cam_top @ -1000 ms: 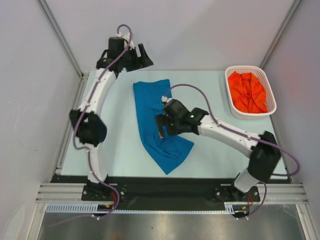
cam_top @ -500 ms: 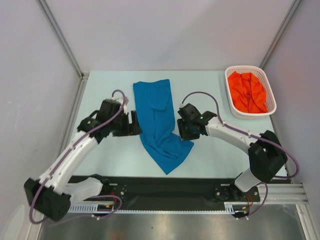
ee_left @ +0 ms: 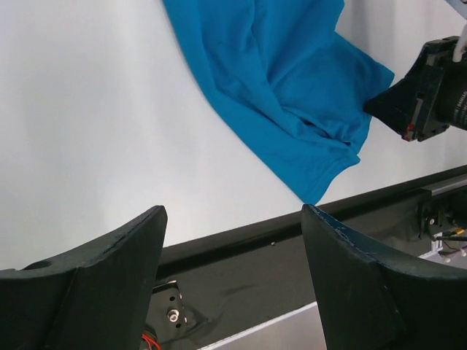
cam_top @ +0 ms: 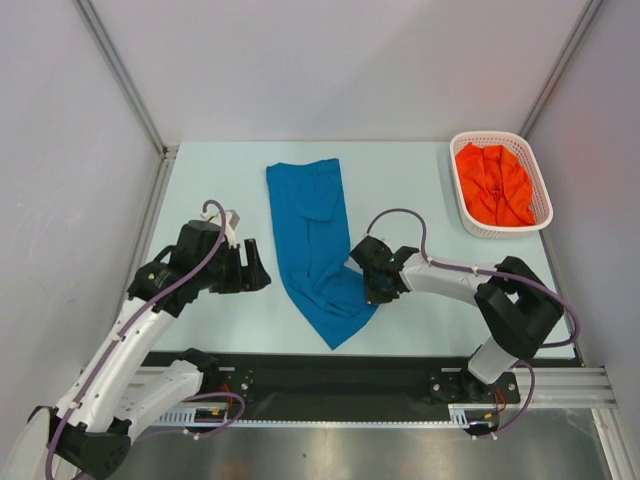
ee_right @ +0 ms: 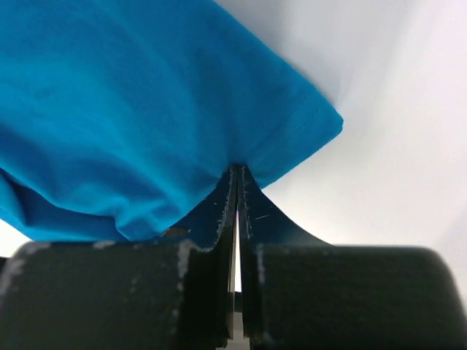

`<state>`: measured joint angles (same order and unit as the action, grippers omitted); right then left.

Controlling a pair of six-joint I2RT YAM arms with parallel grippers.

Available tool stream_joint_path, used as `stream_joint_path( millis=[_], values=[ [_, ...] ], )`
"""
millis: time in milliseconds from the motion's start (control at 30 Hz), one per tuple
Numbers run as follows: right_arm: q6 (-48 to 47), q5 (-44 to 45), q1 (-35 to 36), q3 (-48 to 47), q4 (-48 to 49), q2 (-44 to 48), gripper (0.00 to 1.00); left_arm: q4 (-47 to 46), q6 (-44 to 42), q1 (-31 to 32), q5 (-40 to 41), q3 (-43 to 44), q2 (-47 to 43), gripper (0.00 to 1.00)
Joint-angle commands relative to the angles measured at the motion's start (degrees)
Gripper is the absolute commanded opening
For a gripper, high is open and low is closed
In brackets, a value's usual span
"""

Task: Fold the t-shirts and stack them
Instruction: Fold the tshirt

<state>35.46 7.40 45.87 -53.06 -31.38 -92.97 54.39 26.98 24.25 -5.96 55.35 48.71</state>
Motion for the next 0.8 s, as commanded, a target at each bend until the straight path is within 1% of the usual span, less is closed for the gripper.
stream_joint_path(
  millis=[0, 100, 133, 233, 267, 367, 400, 433, 467, 500, 533, 600, 633, 667, 700, 733, 767],
  values=[
    [9.41, -0.81, 6.84, 4.27, -0.61, 0.76, 0.00, 1.86, 0.53, 0.18, 0.06, -1.47, -1.07, 0.80],
    [16.11, -4.40, 11.86, 6.47, -0.71, 2.96, 0.00, 3.44, 0.18, 0.18, 0.24, -2.35, -1.34, 0.81],
    [20.48, -5.80, 15.01, 7.08, -0.10, 4.71, 0.00, 3.96, 0.09, 0.18, 0.42, -2.53, -1.34, 0.80],
    [24.38, -6.78, 20.20, 6.75, 0.27, 8.57, 0.00, 4.93, -0.35, 0.18, -0.19, -3.41, -0.81, 0.81],
    [24.65, -5.30, 21.10, 5.87, -0.52, 9.29, 0.01, 5.46, -0.18, 0.18, -0.63, -3.67, -0.81, 0.81],
    [24.92, -4.59, 21.46, 3.93, -1.85, 13.93, 0.13, 5.81, 0.61, 0.18, -2.65, -5.16, -1.33, 0.82],
    [24.57, -3.80, 21.46, 3.49, -2.63, 14.91, 0.24, 5.81, 0.88, 0.18, -3.44, -6.39, -1.42, 0.82],
    [23.26, -2.49, 21.20, 1.66, -3.77, 16.31, 0.30, 5.73, 1.05, 0.27, -5.71, -7.18, -1.51, 0.82],
    [22.20, -2.39, 21.02, 0.68, -5.00, 16.85, 0.34, 5.73, 1.66, 0.18, -6.69, -7.97, -1.51, 0.82],
    [21.32, -2.30, 20.76, -0.37, -7.19, 17.20, 0.40, 5.47, 1.93, 0.53, -7.74, -9.63, -1.68, 0.82],
    [20.53, -2.56, 20.58, -2.03, -8.43, 17.55, 0.43, 5.11, 2.19, 0.80, -9.32, -10.52, -1.95, 0.82],
    [17.91, -3.70, 19.71, -2.32, -10.37, 19.74, 0.55, 2.84, 3.95, 1.85, -11.79, -13.50, -2.30, 0.82],
    [16.93, -4.66, 19.18, -1.10, -10.37, 20.63, 0.56, 1.35, 4.91, 2.03, -13.19, -14.73, -3.17, 0.82],
    [16.40, -5.11, 18.39, -0.13, -11.16, 21.50, 0.59, -0.06, 7.71, 2.20, -17.03, -17.88, -3.79, 0.82],
    [14.48, -5.55, 16.38, 1.10, -10.90, 24.21, 0.62, -1.81, 9.56, 2.29, -18.90, -19.74, -4.41, 0.81],
    [13.24, -6.77, 14.36, 2.94, -10.03, 25.37, 0.63, -6.53, 11.58, 2.47, -21.01, -21.76, -6.06, 0.80],
    [11.66, -12.35, 12.16, 6.09, -8.72, 26.77, 0.64, -8.14, 15.60, 2.90, -21.72, -23.52, -6.78, 0.78]
  ],
)
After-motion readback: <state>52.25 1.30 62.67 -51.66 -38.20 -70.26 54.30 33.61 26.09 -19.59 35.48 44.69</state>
